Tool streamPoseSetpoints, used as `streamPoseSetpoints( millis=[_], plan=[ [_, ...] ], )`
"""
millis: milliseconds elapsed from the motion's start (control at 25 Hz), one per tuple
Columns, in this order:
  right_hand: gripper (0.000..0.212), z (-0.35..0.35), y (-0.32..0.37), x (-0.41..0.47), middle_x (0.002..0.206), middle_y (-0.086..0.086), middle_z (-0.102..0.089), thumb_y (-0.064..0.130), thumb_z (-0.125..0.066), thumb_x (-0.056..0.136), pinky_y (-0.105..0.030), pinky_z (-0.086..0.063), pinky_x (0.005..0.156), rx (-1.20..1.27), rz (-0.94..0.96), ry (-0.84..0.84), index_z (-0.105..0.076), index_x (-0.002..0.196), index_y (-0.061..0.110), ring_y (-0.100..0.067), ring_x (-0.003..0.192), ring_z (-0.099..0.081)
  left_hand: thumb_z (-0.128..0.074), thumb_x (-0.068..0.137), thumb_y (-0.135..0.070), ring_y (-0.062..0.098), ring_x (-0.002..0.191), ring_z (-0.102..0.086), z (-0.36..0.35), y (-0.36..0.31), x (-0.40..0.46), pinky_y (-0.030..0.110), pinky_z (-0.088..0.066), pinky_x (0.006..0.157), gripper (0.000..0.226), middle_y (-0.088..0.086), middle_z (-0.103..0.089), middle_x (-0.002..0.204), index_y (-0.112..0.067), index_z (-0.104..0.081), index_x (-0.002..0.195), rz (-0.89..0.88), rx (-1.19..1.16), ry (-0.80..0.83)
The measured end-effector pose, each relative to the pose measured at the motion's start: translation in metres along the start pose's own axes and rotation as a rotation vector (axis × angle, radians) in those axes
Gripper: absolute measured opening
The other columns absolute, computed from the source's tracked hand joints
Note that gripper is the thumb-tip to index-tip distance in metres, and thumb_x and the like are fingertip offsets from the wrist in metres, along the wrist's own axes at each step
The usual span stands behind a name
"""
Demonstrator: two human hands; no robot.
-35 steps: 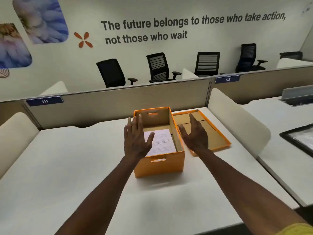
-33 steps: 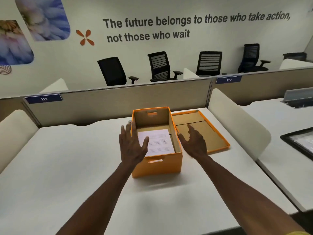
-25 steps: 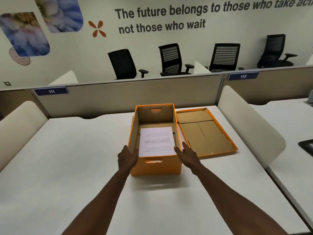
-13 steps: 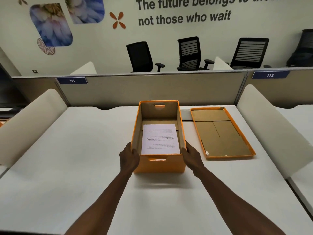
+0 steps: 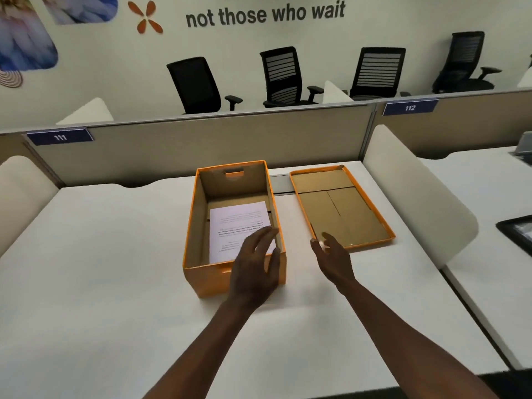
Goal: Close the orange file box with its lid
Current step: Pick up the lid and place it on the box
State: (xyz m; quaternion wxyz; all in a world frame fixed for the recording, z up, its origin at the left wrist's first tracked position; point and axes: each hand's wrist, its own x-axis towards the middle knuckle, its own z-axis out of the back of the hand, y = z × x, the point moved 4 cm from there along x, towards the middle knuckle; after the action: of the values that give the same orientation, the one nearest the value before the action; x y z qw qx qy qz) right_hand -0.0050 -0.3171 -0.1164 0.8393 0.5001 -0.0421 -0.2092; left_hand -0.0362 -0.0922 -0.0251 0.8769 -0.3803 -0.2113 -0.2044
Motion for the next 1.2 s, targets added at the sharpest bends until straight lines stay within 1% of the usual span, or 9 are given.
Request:
streamPoseSetpoints(
  millis=[160,520,760,840,920,960,1040,1120,1200],
  plan=[
    [0.067,0.056,-0.028,0.024,0.152,-0.015,-0.048,0.048,-0.059,0.097,-0.046,-0.045,0.107,-0.154,-0.010,-0.156,-0.040,0.152,0.013,-0.034,0.137,-0.049,-0.054,0.102,-0.025,0.017,0.143,-0.051,-0.086,-0.039,0.000,0.030,-0.046,0.117,0.050,0.001,-0.055,0.153,-0.019,-0.052,0.151,-0.027,-0.036,0.303],
    [0.087,0.148,-0.078,0.103,0.164,-0.022,-0.020,0.054,-0.054,0.097,-0.050,-0.029,0.117,-0.562,-0.078,-0.072,-0.015,0.161,0.009,-0.037,0.153,-0.017,-0.056,0.103,-0.029,0.032,0.157,-0.030,-0.211,0.005,0.050,0.039,-0.026,0.127,0.067,0.016,-0.033,0.168,-0.007,-0.031,0.161,0.436,-0.005,0.588],
    [0.085,0.147,-0.098,0.135,0.151,-0.024,-0.043,0.044,-0.056,0.099,-0.048,-0.039,0.111,-0.503,-0.143,0.055,-0.013,0.159,0.001,-0.041,0.140,-0.042,-0.055,0.103,-0.037,0.035,0.157,-0.029,-0.252,0.015,0.048,0.040,-0.028,0.126,0.074,0.020,-0.030,0.169,-0.004,-0.026,0.162,0.573,0.046,0.699],
    [0.079,0.149,-0.103,0.138,0.151,-0.023,-0.044,0.041,-0.058,0.099,-0.046,-0.038,0.112,-0.405,-0.179,-0.044,-0.022,0.158,0.003,-0.041,0.140,-0.042,-0.055,0.103,-0.038,0.033,0.159,-0.026,-0.258,0.018,0.045,0.039,-0.027,0.126,0.074,0.018,-0.030,0.169,-0.004,-0.027,0.162,0.588,0.066,0.668],
    [0.060,0.152,-0.111,0.143,0.143,-0.019,-0.054,0.033,-0.063,0.098,-0.044,-0.045,0.106,-0.051,-0.293,-0.163,-0.046,0.147,0.004,-0.038,0.133,-0.050,-0.055,0.103,-0.041,0.032,0.160,-0.024,-0.260,0.021,0.042,0.040,-0.026,0.126,0.075,0.017,-0.029,0.170,-0.005,-0.027,0.162,0.618,0.077,0.653],
    [0.039,0.155,-0.113,0.145,0.128,-0.016,-0.061,0.026,-0.066,0.096,-0.042,-0.052,0.095,0.203,-0.359,-0.220,-0.063,0.128,0.004,-0.036,0.121,-0.058,-0.054,0.103,-0.043,0.032,0.160,-0.023,-0.260,0.021,0.042,0.040,-0.026,0.126,0.076,0.017,-0.028,0.170,-0.006,-0.026,0.163,0.626,0.078,0.667],
    [0.007,0.159,-0.114,0.148,0.103,-0.014,-0.064,0.013,-0.068,0.094,-0.039,-0.056,0.075,0.619,-0.467,-0.237,-0.069,0.090,0.007,-0.030,0.095,-0.063,-0.050,0.103,-0.051,0.036,0.160,-0.019,-0.257,0.016,0.045,0.044,-0.026,0.126,0.079,0.020,-0.024,0.171,-0.008,-0.024,0.164,0.641,0.114,0.710],
    [0.005,0.162,-0.108,0.148,0.103,-0.016,-0.065,0.007,-0.067,0.094,-0.037,-0.055,0.073,0.736,-0.456,-0.180,-0.069,0.090,0.005,-0.026,0.086,-0.062,-0.044,0.102,-0.058,0.039,0.161,-0.011,-0.251,0.003,0.056,0.049,-0.023,0.127,0.080,0.024,-0.016,0.172,-0.010,-0.025,0.164,0.614,0.209,0.701],
    [0.016,0.164,-0.093,0.140,0.106,-0.014,-0.068,0.010,-0.069,0.094,-0.032,-0.053,0.069,0.718,-0.322,-0.159,-0.071,0.106,-0.001,-0.026,0.090,-0.063,-0.043,0.103,-0.059,0.034,0.161,-0.019,-0.244,-0.026,0.083,0.044,-0.026,0.126,0.074,0.020,-0.025,0.171,-0.012,-0.037,0.160,0.552,0.120,0.610]
  ],
)
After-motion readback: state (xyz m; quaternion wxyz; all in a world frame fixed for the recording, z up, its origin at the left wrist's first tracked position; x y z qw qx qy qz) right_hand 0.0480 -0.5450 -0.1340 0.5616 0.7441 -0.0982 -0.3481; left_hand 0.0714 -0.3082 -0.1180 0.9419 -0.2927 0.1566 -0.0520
